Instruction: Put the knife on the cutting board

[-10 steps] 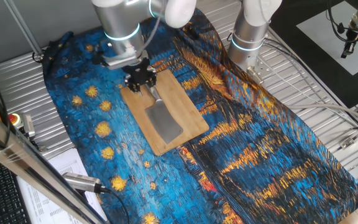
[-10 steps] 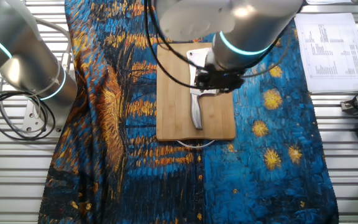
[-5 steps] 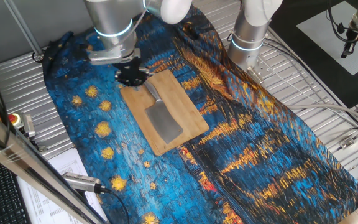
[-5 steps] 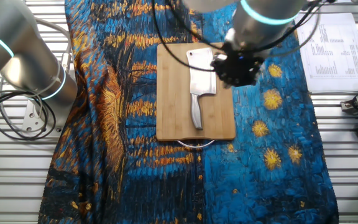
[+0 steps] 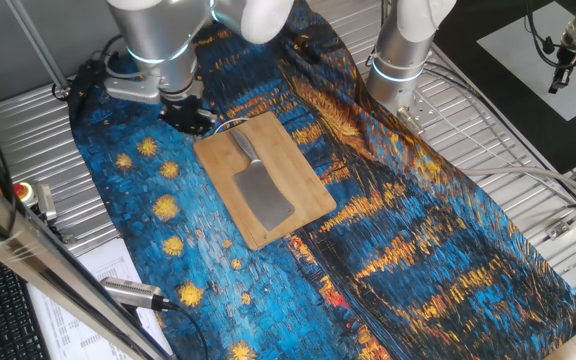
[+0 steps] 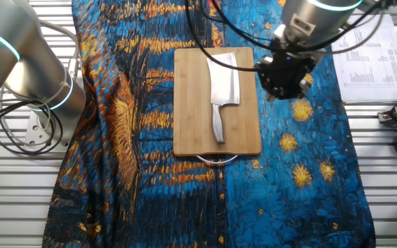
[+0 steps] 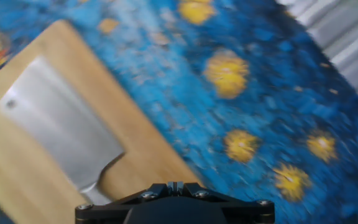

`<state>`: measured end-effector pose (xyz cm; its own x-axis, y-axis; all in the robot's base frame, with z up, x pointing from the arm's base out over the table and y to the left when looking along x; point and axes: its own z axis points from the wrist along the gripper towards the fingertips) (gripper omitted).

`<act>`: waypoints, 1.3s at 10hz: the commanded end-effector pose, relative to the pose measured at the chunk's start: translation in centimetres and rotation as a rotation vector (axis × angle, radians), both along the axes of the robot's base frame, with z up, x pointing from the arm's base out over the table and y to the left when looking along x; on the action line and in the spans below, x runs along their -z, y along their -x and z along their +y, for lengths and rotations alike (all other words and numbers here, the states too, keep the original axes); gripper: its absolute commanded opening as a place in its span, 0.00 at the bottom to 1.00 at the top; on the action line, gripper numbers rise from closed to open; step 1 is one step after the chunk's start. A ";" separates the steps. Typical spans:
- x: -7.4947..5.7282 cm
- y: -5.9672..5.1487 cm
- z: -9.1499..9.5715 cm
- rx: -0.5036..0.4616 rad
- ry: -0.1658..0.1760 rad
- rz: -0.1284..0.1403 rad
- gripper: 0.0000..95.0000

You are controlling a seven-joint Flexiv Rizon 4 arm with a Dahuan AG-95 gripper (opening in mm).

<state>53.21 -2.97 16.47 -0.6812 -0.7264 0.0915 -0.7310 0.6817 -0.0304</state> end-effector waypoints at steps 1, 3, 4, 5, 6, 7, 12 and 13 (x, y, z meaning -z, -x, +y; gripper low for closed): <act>-0.1 -0.2 -0.1 0.036 -0.040 -0.024 0.00; -0.1 -0.2 -0.1 0.191 -0.062 -0.013 0.00; -0.1 -0.2 -0.1 0.270 -0.054 -0.013 0.00; -0.1 -0.2 -0.1 0.433 -0.059 -0.047 0.00; -0.1 -0.2 -0.1 0.545 -0.049 -0.055 0.00; -0.1 -0.2 -0.1 0.635 -0.019 -0.060 0.00; 0.3 0.4 -4.0 0.715 0.014 -0.064 0.00; 0.1 0.5 -4.9 0.700 0.016 -0.063 0.00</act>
<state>52.85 -6.33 16.19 -0.9886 -0.1466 0.0336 -0.1482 0.9877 -0.0507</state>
